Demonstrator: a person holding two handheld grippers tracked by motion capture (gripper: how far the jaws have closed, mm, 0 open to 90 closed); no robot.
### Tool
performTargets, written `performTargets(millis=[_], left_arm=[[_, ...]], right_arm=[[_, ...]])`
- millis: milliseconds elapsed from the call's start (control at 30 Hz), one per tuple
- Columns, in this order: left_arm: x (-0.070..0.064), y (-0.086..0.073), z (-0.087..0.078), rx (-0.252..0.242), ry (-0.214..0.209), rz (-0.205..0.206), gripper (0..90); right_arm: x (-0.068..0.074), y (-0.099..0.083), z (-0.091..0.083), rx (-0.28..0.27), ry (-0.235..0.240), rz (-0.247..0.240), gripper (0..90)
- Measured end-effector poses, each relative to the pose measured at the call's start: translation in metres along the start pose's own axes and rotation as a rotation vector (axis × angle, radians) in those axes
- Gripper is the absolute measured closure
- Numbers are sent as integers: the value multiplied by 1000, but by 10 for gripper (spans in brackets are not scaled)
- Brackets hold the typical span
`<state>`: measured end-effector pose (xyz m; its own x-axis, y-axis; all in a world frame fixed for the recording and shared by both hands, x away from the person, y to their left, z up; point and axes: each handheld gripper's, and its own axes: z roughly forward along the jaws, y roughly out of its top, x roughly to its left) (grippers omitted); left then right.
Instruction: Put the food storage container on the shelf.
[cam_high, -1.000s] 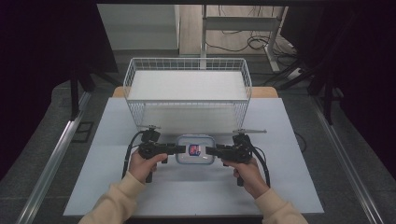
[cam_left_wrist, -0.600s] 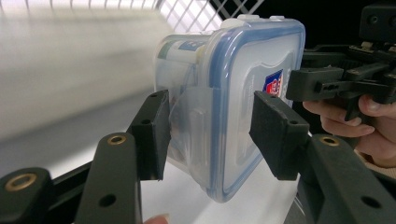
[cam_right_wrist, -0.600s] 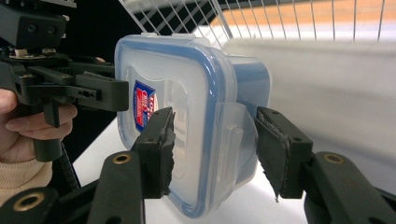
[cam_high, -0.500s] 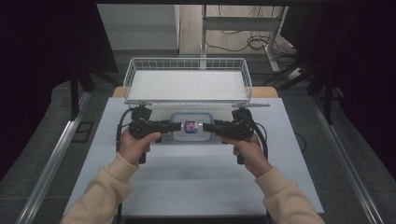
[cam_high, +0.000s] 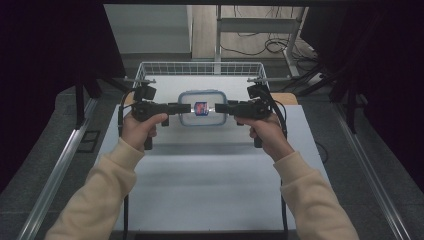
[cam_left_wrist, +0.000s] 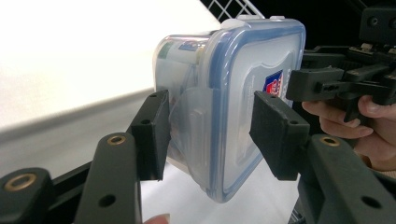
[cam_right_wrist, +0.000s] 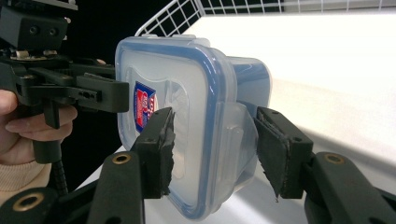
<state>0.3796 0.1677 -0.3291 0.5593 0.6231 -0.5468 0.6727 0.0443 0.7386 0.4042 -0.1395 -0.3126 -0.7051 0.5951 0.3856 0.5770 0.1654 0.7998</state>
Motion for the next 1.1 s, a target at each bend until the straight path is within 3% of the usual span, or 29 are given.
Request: performTargets(millis=[333,500,933,1100], left_arm=[[15,39,6,2,2,-22,487],[28,55,13,28,7,-59,488],[55,63,35,72,10,-112,488],[62,66,39,58,-4,-141,495]], right_arm=[[-16,41,11,20,2,10,484],[-29,58,23,43,16,32,484],[-59,68,47,113,23,94,480],[-70,72,51,125,31,133,478]])
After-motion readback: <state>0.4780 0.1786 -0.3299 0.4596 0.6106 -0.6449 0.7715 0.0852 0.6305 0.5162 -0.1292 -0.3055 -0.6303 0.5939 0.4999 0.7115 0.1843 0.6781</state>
